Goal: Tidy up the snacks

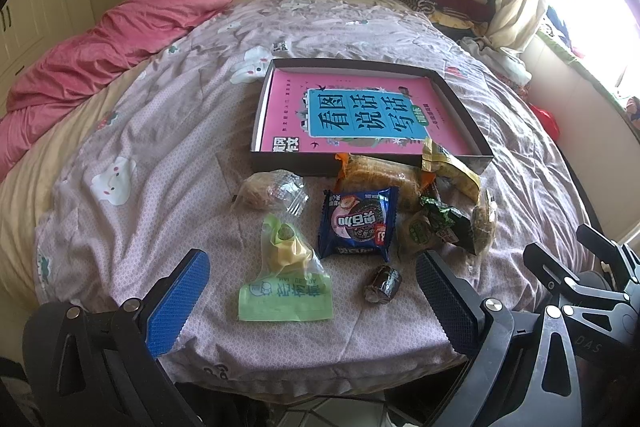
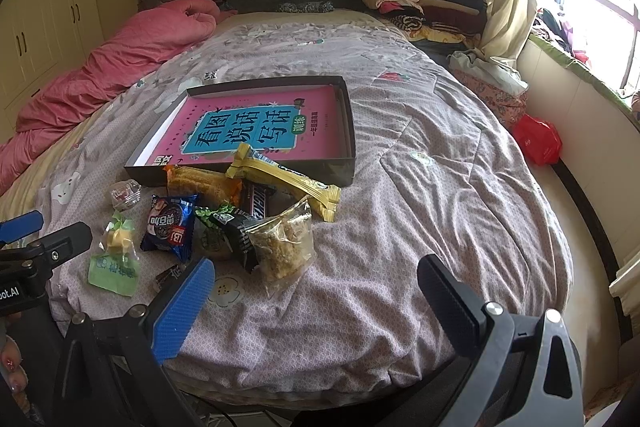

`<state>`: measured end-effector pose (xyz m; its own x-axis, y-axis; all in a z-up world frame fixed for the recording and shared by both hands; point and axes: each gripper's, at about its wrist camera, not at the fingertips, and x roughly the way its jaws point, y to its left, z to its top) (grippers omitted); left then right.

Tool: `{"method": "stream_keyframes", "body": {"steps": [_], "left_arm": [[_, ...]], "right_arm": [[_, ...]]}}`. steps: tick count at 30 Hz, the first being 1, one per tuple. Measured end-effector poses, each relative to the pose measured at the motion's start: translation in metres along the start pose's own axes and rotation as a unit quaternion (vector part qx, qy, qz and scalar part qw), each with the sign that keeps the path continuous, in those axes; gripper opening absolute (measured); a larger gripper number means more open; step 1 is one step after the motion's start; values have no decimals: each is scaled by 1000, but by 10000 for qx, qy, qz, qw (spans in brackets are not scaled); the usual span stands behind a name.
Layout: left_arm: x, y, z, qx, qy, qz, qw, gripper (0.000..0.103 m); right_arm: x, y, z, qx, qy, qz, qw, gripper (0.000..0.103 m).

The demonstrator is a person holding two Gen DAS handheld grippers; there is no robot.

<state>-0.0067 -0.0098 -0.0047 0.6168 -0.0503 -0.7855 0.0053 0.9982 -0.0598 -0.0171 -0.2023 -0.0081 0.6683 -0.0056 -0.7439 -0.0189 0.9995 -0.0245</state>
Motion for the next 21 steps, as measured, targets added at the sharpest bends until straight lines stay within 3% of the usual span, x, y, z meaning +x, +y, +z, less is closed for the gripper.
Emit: {"method": "stream_keyframes", "body": {"steps": [7,21], "left_arm": [[4,0,-3,-28,83,-25,10000,103],[38,35,-12,-553,880,-4,9946,103]], "right_arm": [[0,-1,0,6,6,-6,10000,102],[18,-5,0,75,224,149,9996,102]]}}
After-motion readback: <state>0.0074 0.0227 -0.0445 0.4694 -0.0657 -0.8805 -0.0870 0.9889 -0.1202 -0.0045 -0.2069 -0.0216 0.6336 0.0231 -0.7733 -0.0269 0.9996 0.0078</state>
